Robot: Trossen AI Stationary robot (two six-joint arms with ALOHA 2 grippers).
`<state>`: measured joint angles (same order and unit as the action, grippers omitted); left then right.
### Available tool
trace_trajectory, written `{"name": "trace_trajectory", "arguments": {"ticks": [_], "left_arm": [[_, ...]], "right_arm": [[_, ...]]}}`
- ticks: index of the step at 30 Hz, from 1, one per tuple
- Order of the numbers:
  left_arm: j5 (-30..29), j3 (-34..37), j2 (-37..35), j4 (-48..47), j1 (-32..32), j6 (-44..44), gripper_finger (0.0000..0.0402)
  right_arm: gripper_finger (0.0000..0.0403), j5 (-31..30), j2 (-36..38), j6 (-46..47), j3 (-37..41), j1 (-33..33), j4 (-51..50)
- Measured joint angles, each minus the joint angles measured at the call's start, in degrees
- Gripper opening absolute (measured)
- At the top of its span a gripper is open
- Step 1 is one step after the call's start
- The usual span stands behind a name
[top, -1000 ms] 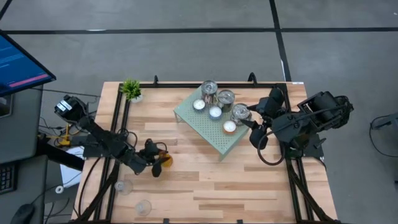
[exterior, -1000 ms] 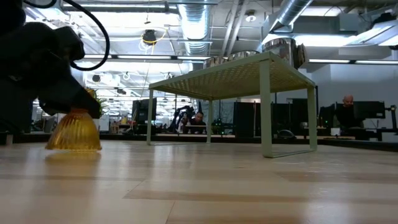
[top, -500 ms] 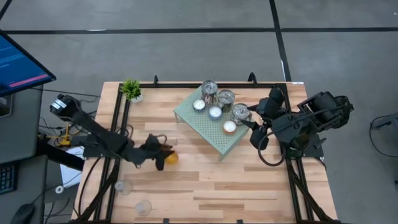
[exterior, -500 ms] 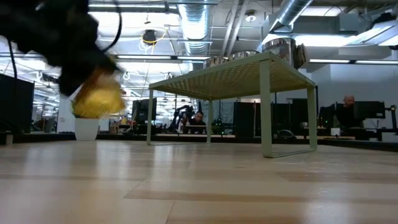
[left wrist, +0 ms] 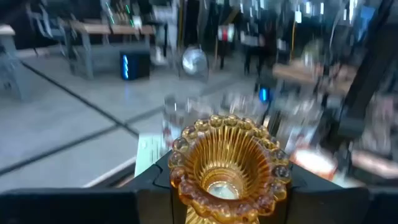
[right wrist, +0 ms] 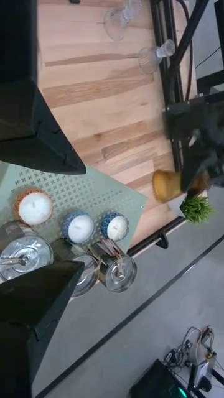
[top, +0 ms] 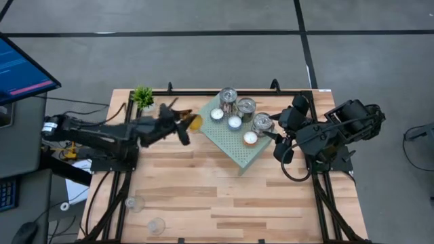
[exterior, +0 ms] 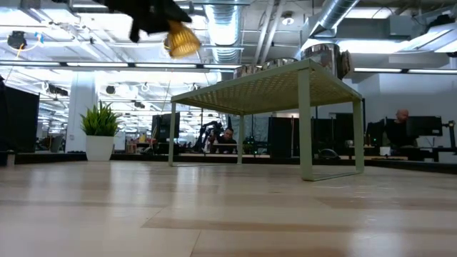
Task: Stock candles on shelf
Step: Put the center orange candle holder on the shelf
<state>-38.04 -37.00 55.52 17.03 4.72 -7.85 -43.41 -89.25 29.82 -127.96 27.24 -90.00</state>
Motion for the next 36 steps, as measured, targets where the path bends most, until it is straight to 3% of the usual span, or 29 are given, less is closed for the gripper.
{"name": "trace_trajectory", "arguments": {"ticks": [4,9,14,23,36], "left_arm": [[9.0,-3.2,6.7,-4.8,-6.2,-0.4,0.0127],[12.9,-5.5,12.8,-7.0,-10.8,-0.1,0.0127],[17.4,-5.7,13.7,-7.1,-13.9,-0.1,0.0127],[20.8,-5.7,14.4,-7.2,-16.4,1.3,0.0127],[20.4,-5.7,14.4,-7.0,-16.4,6.1,0.0127]], "right_arm": [[0.0230,0.0,0.0,-0.3,0.0,0.0,0.0],[0.0230,0.0,0.0,-0.4,0.0,0.0,0.0],[0.0230,-0.1,0.0,-0.5,0.0,0.0,0.0],[0.0230,-0.1,0.0,-2.0,0.0,0.0,0.0],[0.0230,-0.1,0.0,-2.0,0.0,0.0,0.0]]}}
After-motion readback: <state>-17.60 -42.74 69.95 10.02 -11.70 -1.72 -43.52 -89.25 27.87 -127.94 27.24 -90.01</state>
